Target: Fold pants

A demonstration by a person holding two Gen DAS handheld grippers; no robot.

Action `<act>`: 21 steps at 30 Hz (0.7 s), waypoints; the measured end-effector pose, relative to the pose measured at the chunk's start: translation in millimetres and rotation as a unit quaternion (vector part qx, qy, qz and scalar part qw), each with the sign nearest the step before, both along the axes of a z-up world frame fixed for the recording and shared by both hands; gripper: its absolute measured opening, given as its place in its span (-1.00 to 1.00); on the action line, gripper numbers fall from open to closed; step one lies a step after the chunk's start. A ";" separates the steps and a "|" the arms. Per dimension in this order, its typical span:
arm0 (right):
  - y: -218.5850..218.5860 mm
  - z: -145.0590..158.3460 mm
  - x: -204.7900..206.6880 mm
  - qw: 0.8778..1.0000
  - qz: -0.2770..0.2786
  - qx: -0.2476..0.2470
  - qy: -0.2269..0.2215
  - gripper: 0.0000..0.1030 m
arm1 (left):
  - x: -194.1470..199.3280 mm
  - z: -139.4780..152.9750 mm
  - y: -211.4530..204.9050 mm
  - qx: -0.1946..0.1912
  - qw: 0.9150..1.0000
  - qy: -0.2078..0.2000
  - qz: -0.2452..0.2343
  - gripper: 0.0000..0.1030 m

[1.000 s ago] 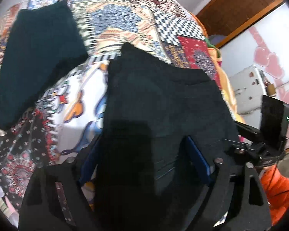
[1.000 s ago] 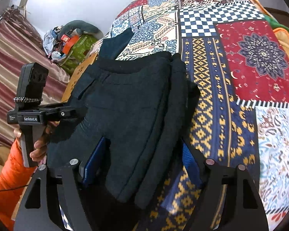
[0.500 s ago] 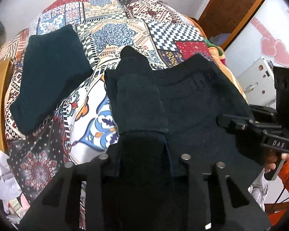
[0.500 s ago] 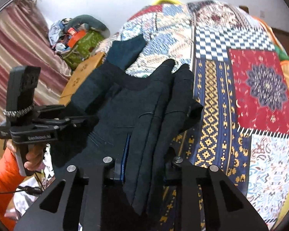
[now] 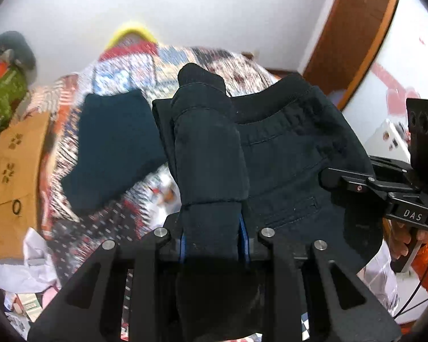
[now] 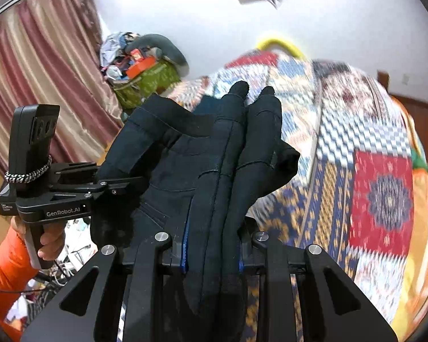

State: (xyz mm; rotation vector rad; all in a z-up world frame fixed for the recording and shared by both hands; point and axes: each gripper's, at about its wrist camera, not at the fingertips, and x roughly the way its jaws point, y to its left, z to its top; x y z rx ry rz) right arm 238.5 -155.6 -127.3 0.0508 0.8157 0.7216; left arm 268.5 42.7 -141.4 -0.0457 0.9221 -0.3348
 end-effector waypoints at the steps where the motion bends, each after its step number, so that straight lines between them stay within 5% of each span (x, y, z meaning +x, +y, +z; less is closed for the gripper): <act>1: 4.6 3.7 3.4 1.000 0.004 0.001 -0.005 -0.59 | 2.9 6.9 7.6 -0.002 1.000 -0.009 0.009 -0.46; 12: 73.1 28.1 77.3 0.997 0.043 0.020 -0.054 -0.59 | 57.8 41.0 81.3 0.019 0.993 -0.080 0.080 -0.47; 21: 138.6 -5.3 159.1 0.999 0.035 0.009 -0.024 -0.59 | 140.7 -1.1 145.4 -0.005 0.989 -0.061 0.134 -0.47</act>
